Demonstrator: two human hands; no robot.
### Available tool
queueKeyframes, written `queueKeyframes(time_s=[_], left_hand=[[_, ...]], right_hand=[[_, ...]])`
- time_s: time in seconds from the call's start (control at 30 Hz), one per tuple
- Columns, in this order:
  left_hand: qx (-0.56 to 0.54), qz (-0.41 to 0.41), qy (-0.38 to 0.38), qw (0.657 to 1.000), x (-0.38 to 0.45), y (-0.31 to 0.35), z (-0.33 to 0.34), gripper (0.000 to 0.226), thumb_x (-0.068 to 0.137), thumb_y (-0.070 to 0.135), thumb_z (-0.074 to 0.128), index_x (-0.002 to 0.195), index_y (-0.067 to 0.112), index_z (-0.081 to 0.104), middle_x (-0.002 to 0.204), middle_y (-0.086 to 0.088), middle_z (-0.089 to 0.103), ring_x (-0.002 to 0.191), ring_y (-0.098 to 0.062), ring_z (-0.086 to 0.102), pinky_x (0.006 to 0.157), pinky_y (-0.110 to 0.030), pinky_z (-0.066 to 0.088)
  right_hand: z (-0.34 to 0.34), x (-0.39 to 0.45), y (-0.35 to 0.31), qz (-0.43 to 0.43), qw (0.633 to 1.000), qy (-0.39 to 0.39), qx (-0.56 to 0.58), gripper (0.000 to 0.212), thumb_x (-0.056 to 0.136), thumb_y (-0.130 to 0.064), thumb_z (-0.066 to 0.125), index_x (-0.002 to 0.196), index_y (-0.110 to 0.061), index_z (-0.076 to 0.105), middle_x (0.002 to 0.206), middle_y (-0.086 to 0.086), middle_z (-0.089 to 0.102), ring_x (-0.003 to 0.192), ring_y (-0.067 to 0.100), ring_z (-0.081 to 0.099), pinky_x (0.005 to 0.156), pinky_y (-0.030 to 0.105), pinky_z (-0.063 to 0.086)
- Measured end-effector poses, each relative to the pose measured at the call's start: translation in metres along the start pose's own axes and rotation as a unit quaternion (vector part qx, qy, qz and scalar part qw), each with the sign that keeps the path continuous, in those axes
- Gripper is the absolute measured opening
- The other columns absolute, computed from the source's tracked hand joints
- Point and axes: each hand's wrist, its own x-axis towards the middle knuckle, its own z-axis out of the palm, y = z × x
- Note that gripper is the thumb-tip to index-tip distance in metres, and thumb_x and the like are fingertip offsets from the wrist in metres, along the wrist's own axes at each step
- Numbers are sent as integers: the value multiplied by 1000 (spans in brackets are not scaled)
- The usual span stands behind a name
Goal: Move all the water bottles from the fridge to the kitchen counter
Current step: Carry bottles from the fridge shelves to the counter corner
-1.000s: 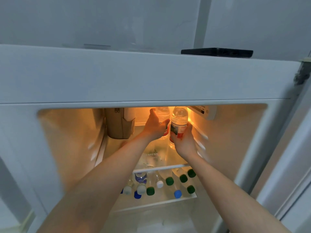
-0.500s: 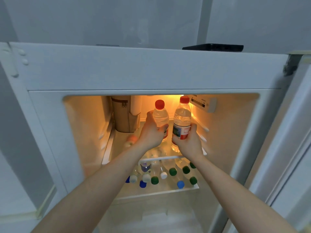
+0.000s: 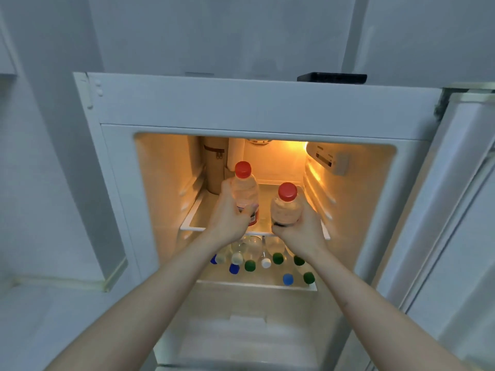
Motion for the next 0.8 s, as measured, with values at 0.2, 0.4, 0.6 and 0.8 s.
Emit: queueKeyframes(time_s=[0.2,0.4,0.6,0.8], left_hand=[[-2,-34,78,996,-65,31,-27,63,91,32,72,141,27,34,127,6,58,119,-15,58,100,-37,50],[0,-95,146,985,-159,64,-48,55,91,20,75,134,26,41,118,20,58,107,10,58,81,-5,47],[27,-164,190,968,-259,91,-79,52,90,18,75,131,31,47,115,21,64,110,4,60,90,-25,52],[48,-228,240,942,-345,115,-115,48,91,19,75,129,32,48,113,28,64,111,9,58,91,-20,48]], right_hand=[[-24,-40,-28,-43,996,-54,53,51,69,-16,89,103,-34,56,92,-15,65,87,2,61,69,21,46],[-47,-90,-49,-36,984,-112,130,59,64,-28,95,110,-36,59,96,-15,69,91,4,65,73,25,50],[-40,-143,-71,-58,964,-193,172,63,62,-26,95,114,-34,60,98,-21,68,95,3,66,74,18,51],[-27,-201,-103,-64,930,-291,216,66,64,-22,95,117,-36,59,100,-19,71,93,2,68,77,21,54]])
